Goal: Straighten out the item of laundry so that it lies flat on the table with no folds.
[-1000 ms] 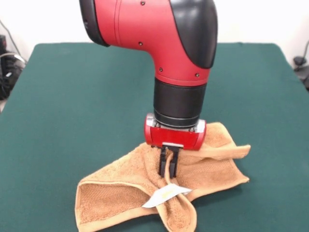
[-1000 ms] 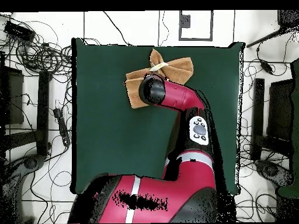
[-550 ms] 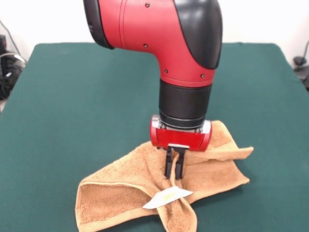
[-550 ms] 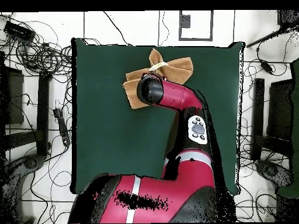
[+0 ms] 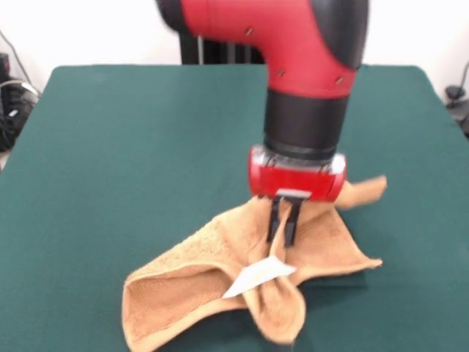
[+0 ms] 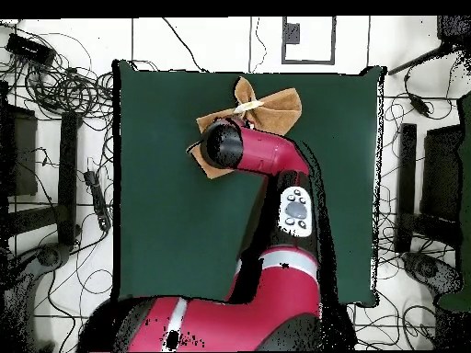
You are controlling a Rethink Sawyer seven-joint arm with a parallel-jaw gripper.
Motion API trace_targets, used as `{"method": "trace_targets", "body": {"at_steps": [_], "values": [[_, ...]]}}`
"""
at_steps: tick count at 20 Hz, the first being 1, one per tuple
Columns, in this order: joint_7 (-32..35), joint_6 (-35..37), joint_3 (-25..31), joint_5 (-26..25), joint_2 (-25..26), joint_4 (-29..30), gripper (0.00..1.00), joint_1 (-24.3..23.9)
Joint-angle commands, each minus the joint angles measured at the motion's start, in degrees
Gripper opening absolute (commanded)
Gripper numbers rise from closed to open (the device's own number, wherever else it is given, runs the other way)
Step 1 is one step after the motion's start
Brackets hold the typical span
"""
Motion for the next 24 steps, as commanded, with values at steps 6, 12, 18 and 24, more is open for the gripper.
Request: {"method": "trace_targets", "body": {"at_steps": [6,12,18,24], "values": [[18.22,16.94,-7.95,2.92,-11.32,8.26,0.00,10.22],[17.76,15.77,-7.95,4.07,-11.05,8.84,0.00,10.57],[16.31,15.12,-6.25,5.45,-10.37,9.33,0.00,9.20],[9.99,10.17,-2.06,4.54,-8.19,8.86,0.00,4.87]]}}
